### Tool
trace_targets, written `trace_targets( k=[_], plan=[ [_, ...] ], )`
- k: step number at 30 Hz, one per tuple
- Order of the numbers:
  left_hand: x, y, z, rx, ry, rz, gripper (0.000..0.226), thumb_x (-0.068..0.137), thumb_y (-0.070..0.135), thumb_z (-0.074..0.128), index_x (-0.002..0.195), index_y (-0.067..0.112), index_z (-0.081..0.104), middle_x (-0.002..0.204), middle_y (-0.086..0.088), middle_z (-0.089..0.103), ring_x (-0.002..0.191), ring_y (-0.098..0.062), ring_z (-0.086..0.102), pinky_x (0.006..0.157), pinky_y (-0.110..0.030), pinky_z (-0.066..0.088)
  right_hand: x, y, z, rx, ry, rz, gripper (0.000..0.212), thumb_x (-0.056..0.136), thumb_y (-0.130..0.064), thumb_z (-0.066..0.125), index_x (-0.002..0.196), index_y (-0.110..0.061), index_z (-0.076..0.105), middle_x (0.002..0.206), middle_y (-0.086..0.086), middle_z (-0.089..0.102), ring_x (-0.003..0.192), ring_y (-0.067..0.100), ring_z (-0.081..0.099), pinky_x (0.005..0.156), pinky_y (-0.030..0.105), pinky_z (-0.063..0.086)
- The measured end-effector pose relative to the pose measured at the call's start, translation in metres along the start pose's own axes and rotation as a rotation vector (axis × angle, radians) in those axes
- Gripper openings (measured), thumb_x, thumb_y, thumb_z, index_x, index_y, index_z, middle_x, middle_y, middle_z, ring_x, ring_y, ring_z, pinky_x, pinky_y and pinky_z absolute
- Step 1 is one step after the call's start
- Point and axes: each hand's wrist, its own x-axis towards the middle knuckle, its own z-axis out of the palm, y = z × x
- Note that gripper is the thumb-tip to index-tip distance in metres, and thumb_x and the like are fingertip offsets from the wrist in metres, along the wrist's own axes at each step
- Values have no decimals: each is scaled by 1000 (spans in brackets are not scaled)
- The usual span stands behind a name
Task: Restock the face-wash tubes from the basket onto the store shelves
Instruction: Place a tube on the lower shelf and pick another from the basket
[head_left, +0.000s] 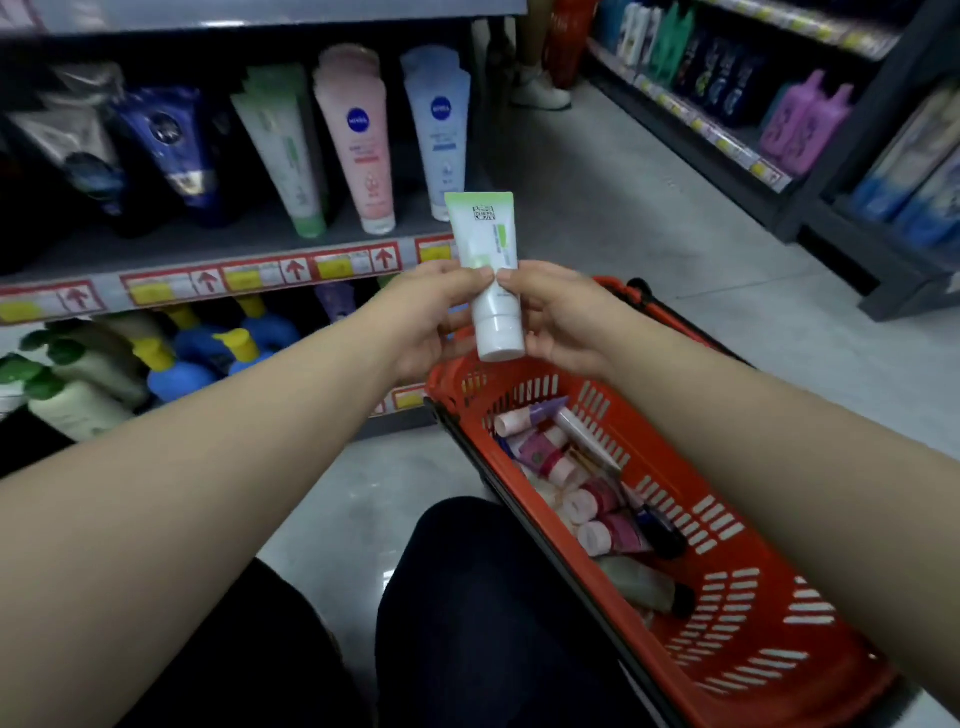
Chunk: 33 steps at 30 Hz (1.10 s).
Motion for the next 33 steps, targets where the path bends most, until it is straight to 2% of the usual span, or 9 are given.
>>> trace_targets(
  k=[2,4,7,11,14,19,21,26,33],
  plan=[
    [-8,19,-10,-24,4,62,13,92,19,58,105,20,59,87,2,67,74,-10,65,69,-28,55,1,-16,20,-8,-12,-48,14,94,-11,52,106,-14,59,88,5,66,72,13,67,62,28,58],
    [-15,39,-22,-37,17,127,14,92,18,59,105,19,60,87,2,69,71,-9,67,70,-30,57,4,-33,39,-29,-36,-95,15,94,-12,53,107,-14,59,93,6,65,79,15,64,67,30,58],
    [-22,71,-38,-46,23,214,10,91,16,59,101,19,60,86,2,69,66,-6,68,57,-25,57,8,-58,66,-39,-67,-161,15,94,-11,52,107,-14,60,95,6,65,81,16,64,65,30,59],
    [-28,115,-53,5,45,321,27,91,15,60,118,14,56,100,-1,69,77,-11,68,58,-25,56,18,-93,95,-23,-80,-237,15,93,-10,54,106,-13,61,91,5,68,77,16,66,62,30,57],
    [-29,147,-64,43,48,390,27,92,15,58,119,15,57,114,-6,67,87,-14,68,63,-26,58,27,-121,114,-67,-98,-296,15,94,-10,54,105,-15,63,87,2,70,76,13,68,65,29,57],
    [-23,195,-86,96,81,492,32,92,16,59,123,13,59,114,-5,69,94,-17,70,65,-26,58,53,-159,146,-132,-93,-376,16,94,-12,55,107,-16,63,94,4,71,85,17,69,80,34,57],
    [-17,214,-95,121,105,552,29,91,15,60,120,13,62,111,-3,70,92,-14,69,64,-25,58,65,-175,159,-178,-88,-427,17,94,-10,55,108,-13,63,98,7,70,86,18,69,74,33,58],
    [13,255,-116,190,171,677,28,90,9,60,118,11,65,110,-4,70,97,-18,70,82,-35,58,106,-213,180,-373,54,-589,30,92,-9,58,122,-5,60,111,9,68,99,22,67,79,32,59],
    [54,280,-127,431,220,761,45,88,2,56,127,25,57,119,6,65,110,-11,61,99,-35,49,168,-234,186,-467,266,-712,29,87,-6,64,116,-9,62,109,4,68,102,18,65,94,40,53]
  ],
)
